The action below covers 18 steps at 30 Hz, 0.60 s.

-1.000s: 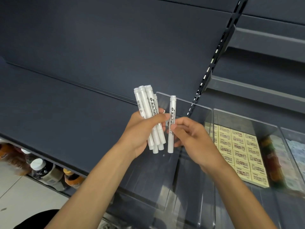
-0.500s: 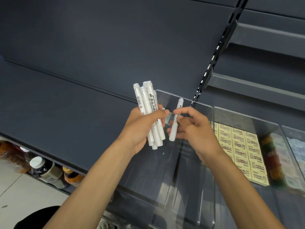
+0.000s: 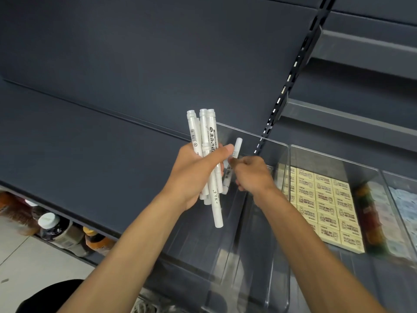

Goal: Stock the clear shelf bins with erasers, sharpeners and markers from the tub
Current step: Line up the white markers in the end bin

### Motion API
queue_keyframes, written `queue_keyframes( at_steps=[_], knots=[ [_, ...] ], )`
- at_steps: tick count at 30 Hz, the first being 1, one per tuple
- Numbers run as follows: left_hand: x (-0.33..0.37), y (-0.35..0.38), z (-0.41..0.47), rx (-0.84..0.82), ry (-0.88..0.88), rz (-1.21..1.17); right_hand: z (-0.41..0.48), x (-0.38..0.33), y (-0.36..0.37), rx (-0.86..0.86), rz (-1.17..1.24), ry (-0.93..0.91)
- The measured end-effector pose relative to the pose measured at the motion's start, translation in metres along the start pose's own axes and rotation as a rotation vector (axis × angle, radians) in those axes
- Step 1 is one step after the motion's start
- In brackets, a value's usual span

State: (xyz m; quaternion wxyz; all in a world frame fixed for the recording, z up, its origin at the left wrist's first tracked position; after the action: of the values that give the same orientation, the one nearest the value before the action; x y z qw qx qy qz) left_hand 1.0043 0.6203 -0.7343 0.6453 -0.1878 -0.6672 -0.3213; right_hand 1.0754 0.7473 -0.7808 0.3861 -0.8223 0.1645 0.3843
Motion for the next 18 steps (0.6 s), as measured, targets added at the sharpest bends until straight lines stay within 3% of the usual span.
queue_keyframes(
  at_steps=[4, 12, 18],
  knots=[
    [0.001, -0.001, 0.000, 0.007, -0.013, -0.048, 0.016, 0.003, 0.019, -0.082, -0.034, 0.084],
    [-0.001, -0.021, 0.006, 0.116, -0.007, -0.061, 0.021, -0.014, 0.024, 0.067, -0.095, -0.018],
    [-0.004, -0.022, 0.008, 0.092, -0.026, -0.061, 0.007, -0.014, 0.021, -0.074, -0.009, -0.077]
  ],
)
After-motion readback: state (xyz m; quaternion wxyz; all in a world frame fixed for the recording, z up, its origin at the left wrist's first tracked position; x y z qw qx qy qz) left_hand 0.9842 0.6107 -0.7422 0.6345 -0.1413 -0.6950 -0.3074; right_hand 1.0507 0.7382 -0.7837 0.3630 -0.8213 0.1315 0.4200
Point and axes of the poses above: each hand's wrist, its own z-axis towards the middle knuckle, its own y-axis out of the palm, x = y × z, the point moved 8 cm from there along z, towards the middle knuckle, and after that the axes turned 8 degrees about y, right-handed, at the moved point
